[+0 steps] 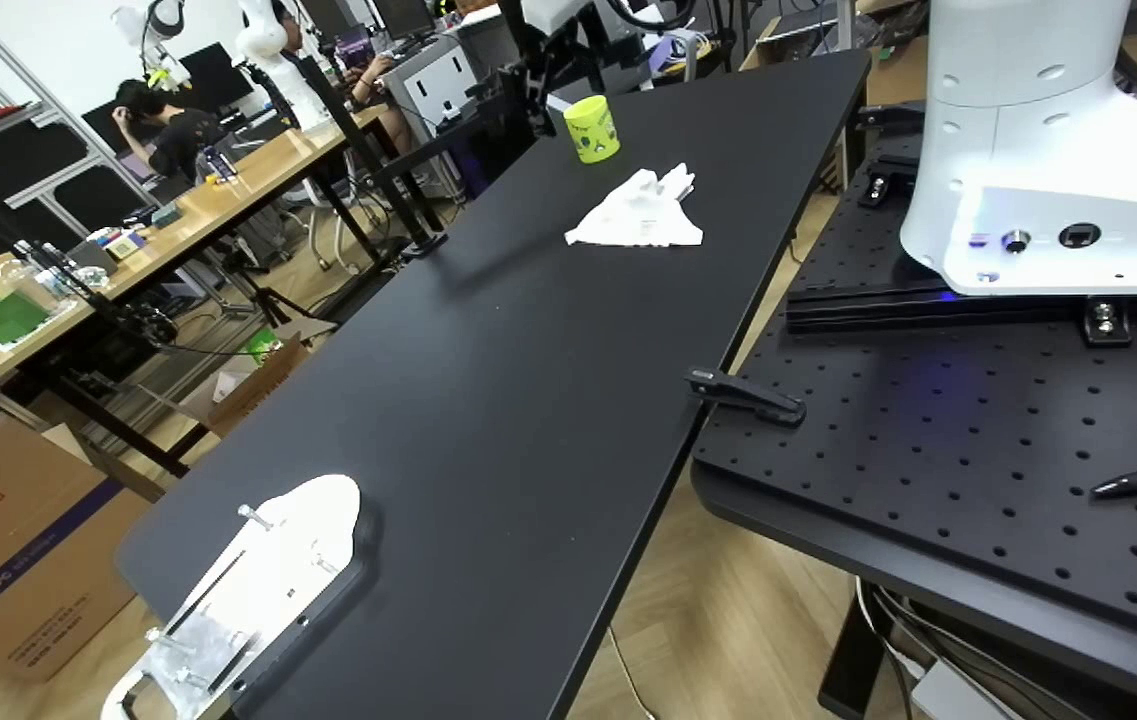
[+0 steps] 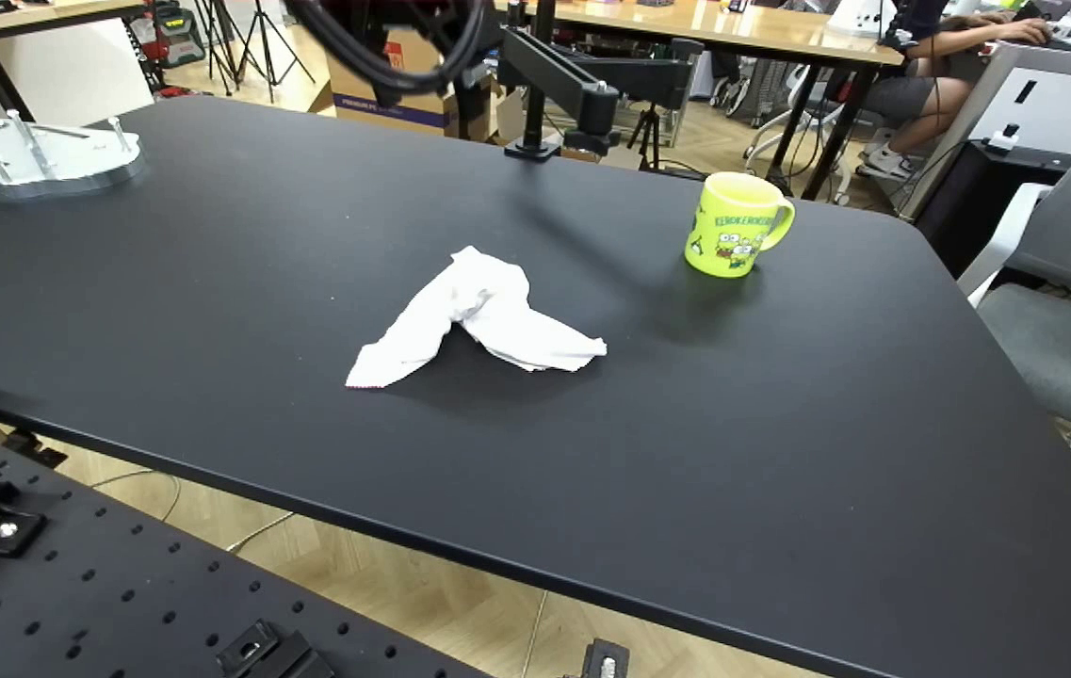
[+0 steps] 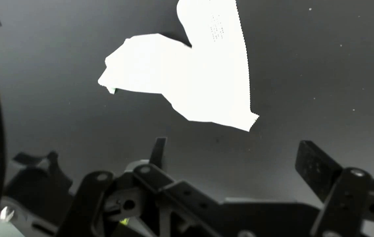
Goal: Hang the white towel on the black stand
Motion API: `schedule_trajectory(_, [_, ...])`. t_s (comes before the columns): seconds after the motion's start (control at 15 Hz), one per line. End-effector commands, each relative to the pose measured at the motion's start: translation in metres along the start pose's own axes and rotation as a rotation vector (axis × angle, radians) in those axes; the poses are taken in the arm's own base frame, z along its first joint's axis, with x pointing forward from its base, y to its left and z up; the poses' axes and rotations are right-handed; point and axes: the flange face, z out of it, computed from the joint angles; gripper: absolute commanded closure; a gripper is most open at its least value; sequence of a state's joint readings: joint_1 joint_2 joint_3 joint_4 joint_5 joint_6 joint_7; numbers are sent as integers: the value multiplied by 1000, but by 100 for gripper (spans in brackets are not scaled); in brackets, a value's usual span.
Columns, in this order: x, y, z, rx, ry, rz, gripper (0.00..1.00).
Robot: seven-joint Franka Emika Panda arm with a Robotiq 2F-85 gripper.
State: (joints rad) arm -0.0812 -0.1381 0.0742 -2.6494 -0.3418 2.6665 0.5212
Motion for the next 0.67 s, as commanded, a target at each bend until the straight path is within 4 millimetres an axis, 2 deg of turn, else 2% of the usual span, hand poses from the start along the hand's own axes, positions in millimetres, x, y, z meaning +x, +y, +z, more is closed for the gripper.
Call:
schedule_trajectory(0.0, [-31, 8, 40, -13, -20, 139, 0])
schedule_trajectory(0.27, [-59, 27, 77, -41, -63, 231, 0])
schedule_trajectory(0.6, [-62, 46, 109, -28, -93, 234, 0])
